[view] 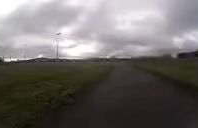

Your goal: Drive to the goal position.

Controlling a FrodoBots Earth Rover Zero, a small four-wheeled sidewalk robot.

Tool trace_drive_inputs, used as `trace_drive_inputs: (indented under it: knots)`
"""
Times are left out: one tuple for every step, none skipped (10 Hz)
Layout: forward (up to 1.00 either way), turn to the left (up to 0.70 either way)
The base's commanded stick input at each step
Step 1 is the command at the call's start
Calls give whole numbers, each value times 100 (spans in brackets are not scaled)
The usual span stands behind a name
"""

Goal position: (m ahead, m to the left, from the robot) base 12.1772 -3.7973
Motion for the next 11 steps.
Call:
trace_drive_inputs:
  knots:
    - [100, 0]
    - [100, 0]
    - [100, 0]
    - [100, 0]
    - [100, 0]
    - [100, 0]
    - [100, -12]
    - [100, -18]
    - [100, -5]
    - [100, -16]
    - [100, -40]
